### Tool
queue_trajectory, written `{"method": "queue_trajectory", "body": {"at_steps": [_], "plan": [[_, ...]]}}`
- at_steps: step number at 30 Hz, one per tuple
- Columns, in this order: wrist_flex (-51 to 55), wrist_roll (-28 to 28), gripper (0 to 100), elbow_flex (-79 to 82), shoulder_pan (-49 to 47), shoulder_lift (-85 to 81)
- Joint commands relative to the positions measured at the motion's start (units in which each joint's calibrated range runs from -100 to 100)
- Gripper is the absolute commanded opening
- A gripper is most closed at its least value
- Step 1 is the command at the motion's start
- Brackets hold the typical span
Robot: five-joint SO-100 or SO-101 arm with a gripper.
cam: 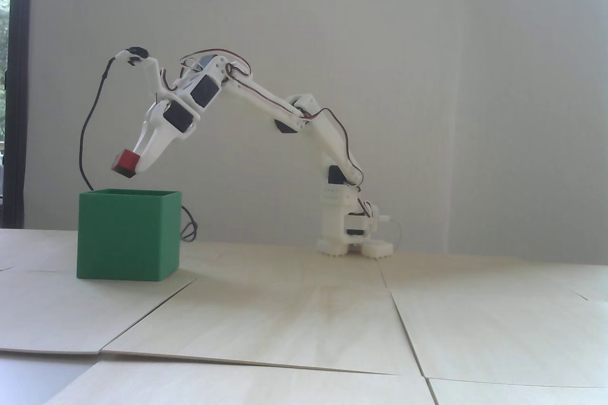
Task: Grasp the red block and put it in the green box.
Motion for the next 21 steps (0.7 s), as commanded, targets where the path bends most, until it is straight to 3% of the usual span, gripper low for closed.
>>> {"method": "queue_trajectory", "body": {"at_steps": [1, 7, 13, 21], "plan": [[-1.7, 0.1, 18, -5.3, 0.3, -1.8], [-1.7, -0.1, 19, -5.3, 0.3, -1.8], [-1.7, 0.1, 30, -5.3, 0.2, -1.7], [-1.1, -0.2, 27, -5.3, -0.1, -2.4]]}}
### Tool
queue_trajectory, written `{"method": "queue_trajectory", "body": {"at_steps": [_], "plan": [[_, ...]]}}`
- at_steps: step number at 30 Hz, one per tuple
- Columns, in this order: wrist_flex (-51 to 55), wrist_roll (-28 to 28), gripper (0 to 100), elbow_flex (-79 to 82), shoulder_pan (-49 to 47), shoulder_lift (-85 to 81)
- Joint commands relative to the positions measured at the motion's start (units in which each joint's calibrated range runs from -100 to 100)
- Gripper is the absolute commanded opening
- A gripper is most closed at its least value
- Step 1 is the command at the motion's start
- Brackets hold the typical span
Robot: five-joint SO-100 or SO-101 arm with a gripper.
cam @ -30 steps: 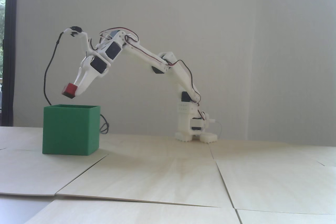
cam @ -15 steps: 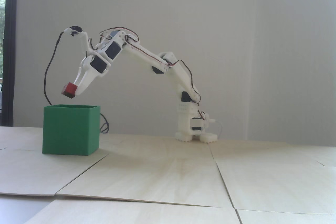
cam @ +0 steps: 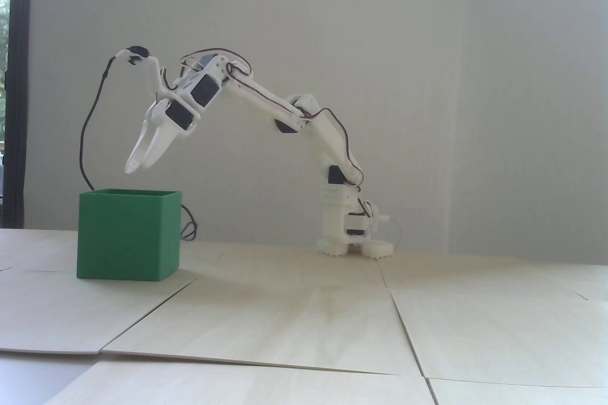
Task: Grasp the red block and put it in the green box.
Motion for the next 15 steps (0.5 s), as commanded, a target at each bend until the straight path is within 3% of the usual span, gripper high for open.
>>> {"method": "queue_trajectory", "body": {"at_steps": [1, 7, 15], "plan": [[-1.1, -0.3, 27, -5.2, -0.3, -2.6], [1.4, -0.8, 24, -4.6, -3.8, -9.8], [21.5, -2.3, 7, 1.0, -10.3, -27.2]]}}
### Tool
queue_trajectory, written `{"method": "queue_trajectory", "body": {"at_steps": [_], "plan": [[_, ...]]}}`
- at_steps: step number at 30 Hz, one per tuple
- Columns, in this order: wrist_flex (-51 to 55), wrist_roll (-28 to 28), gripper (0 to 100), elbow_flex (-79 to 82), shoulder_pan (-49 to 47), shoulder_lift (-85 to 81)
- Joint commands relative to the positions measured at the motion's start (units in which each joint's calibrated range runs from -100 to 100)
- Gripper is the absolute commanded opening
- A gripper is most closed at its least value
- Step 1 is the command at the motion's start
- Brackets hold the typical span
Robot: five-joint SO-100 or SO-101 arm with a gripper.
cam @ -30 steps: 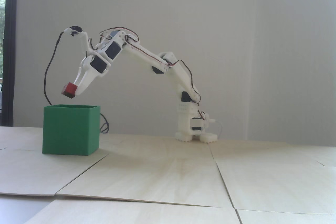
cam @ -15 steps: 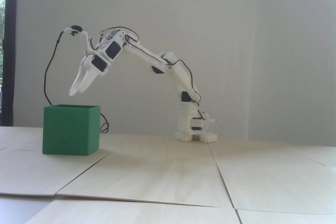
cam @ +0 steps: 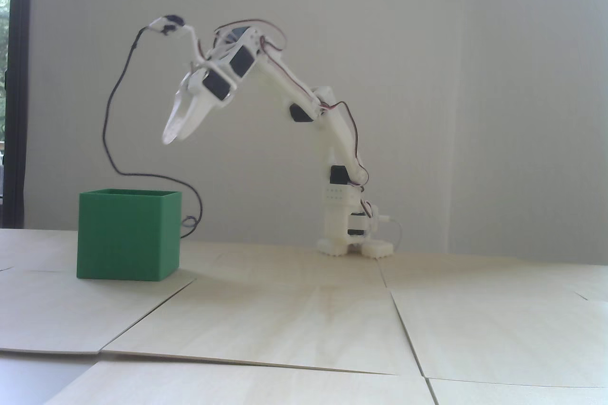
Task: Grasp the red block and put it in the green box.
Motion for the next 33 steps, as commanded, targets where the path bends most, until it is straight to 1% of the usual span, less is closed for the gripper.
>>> {"method": "queue_trajectory", "body": {"at_steps": [1, 4, 7, 10, 14, 15, 16, 18, 19, 20, 21, 22, 23, 29, 31, 33], "plan": [[10.3, -0.4, 6, 1.9, -3.0, -16.0], [12.8, -0.4, 2, 9.6, -3.7, -20.8], [12.5, 0.0, 2, 23.5, -4.6, -25.5], [9.3, 0.0, 2, 35.3, -6.3, -29.5], [1.0, -0.1, 2, 54.6, -9.9, -36.7], [-2.7, -0.3, 2, 62.1, -11.4, -39.9], [-4.2, -0.3, 2, 65.2, -12.2, -41.2], [-10.2, -0.4, 2, 76.1, -14.7, -46.1], [-14.9, -0.4, 2, 84.8, -16.5, -50.2], [-16.0, -0.4, 2, 86.9, -17.0, -51.2], [-20.8, -0.4, 2, 96.2, -18.8, -56.2], [-22.0, -0.4, 2, 98.5, -19.3, -57.5], [-25.9, -0.4, 2, 107.4, -20.8, -62.2], [-35.3, -0.3, 2, 130.9, -24.4, -75.7], [-37.1, -0.3, 2, 139.2, -25.6, -82.2], [-37.2, -0.3, 2, 142.9, -26.2, -85.8]]}}
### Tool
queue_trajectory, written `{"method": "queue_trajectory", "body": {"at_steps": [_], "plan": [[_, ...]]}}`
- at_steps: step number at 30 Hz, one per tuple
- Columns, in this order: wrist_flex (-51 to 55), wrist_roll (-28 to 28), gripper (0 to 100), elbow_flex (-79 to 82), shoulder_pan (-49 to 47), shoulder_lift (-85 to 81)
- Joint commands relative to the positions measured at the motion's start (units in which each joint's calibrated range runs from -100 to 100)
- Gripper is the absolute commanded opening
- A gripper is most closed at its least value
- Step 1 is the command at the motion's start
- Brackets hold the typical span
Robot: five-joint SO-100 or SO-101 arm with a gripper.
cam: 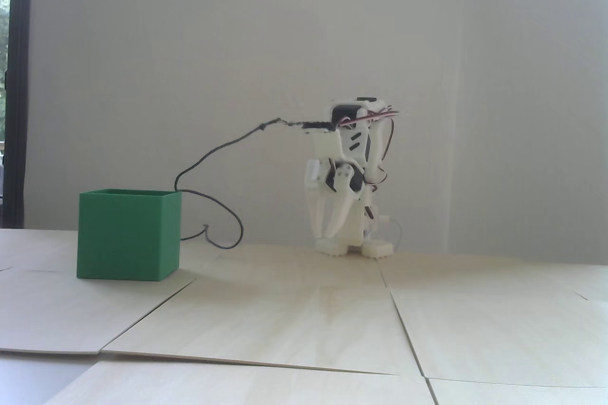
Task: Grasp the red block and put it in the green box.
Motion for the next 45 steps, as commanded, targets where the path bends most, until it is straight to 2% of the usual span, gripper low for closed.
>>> {"method": "queue_trajectory", "body": {"at_steps": [1, 10, 19, 36, 39, 45], "plan": [[-2.8, -0.4, 2, 11.6, -2.1, -13.6], [-2.3, -0.2, 2, 24.1, -3.3, -27.5], [1.2, -0.4, 2, 27.5, -3.3, -34.4], [20.3, -0.1, 2, 27.4, -3.2, -43.6], [27.9, -0.2, 2, 27.4, -3.2, -49.6], [27.7, -0.3, 2, 27.4, -2.8, -52.9]]}}
